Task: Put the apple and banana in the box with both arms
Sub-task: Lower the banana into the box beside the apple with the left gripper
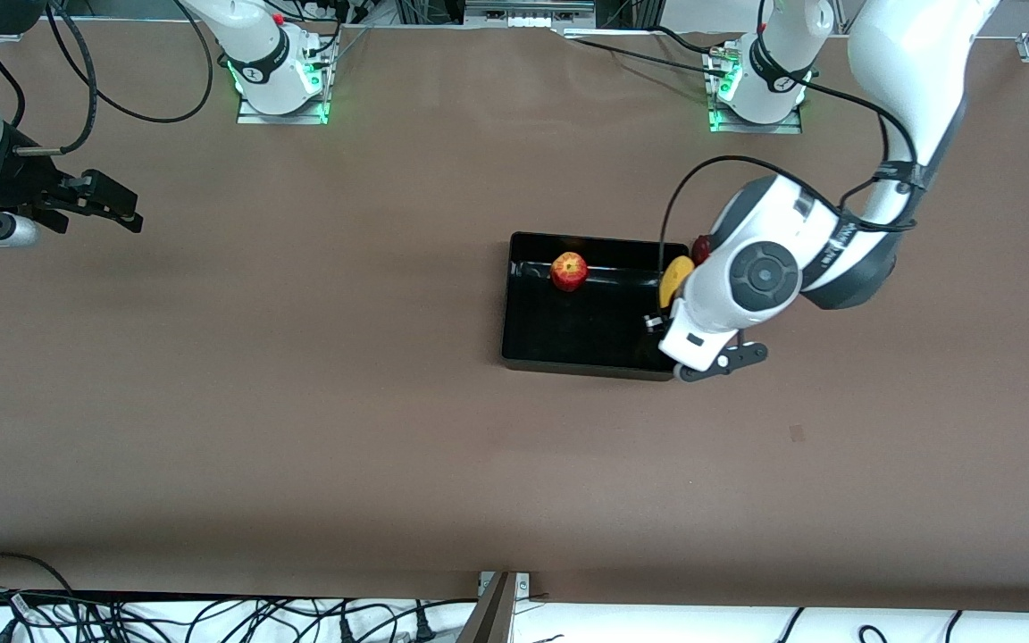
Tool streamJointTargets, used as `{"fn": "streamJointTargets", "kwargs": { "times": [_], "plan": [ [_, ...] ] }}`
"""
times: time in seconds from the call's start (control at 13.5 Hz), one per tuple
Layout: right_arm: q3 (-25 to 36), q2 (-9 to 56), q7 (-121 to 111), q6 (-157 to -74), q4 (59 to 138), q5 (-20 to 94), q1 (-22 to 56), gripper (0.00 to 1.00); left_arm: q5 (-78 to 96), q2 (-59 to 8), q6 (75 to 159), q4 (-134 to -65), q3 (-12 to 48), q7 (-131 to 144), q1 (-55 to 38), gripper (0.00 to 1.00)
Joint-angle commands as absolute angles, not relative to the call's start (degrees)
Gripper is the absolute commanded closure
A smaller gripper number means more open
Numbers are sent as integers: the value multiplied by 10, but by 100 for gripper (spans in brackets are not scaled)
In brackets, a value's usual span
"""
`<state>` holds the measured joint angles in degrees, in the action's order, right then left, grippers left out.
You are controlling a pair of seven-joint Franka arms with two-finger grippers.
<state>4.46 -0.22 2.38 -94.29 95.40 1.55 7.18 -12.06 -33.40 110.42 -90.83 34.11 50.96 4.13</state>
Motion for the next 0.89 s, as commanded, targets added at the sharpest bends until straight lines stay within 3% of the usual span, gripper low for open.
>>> {"fn": "streamJointTargets", "kwargs": {
  "times": [0.0,0.3,0.81],
  "plan": [
    [40,3,25,-943,943,18,66,0,-112,-356,1151,-912,336,535,38,100],
    [40,4,25,-943,943,18,66,0,-138,-379,1237,-961,325,556,37,100],
    [40,4,25,-943,943,18,65,0,-151,-381,1261,-998,324,578,34,100]
  ]
}}
